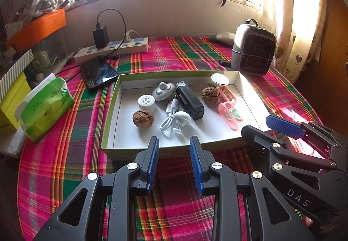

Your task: Organize objects

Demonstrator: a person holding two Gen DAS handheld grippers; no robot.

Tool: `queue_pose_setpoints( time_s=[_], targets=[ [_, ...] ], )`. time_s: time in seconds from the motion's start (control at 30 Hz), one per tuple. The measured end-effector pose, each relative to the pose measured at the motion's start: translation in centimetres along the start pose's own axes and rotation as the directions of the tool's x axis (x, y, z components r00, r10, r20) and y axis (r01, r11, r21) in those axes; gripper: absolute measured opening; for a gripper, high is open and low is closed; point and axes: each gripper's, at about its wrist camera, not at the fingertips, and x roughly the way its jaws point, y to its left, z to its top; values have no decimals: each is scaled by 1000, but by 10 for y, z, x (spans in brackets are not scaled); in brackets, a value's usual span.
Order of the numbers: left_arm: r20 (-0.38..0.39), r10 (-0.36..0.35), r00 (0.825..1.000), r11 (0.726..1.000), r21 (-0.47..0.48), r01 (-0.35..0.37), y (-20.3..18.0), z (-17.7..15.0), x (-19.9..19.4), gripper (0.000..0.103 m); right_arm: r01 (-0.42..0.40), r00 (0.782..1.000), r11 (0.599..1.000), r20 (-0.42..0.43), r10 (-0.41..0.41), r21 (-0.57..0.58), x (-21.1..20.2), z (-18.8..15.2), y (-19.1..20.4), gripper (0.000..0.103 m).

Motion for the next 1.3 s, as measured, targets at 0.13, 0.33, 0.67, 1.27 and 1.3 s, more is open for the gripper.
queue_pose_setpoints(
  time_s=[0.13, 0.33, 0.67, 1.27, 1.3],
  targets=[
    [21, 18, 1000, 1000, 7, -18, -2, -9, -10, 27, 13, 1000, 1000, 17, -13, -9, -10, -5, 3, 49],
    [32, 45, 998, 999, 5, -45, 0, -23, -20, 27, 21, 1000, 1000, 22, -21, -8, -20, -19, 8, 49],
    [1, 51, 999, 999, -12, -51, 2, -50, -27, 27, 39, 999, 999, -5, -39, 3, -26, -43, 10, 49],
    [-51, 64, 997, 997, -41, -66, 8, -85, -30, 27, 77, 995, 997, -71, -76, 13, -29, -80, 10, 49],
    [-54, 63, 997, 997, -44, -66, 8, -86, -30, 27, 84, 994, 996, -73, -83, 14, -28, -81, 10, 49]
  ],
)
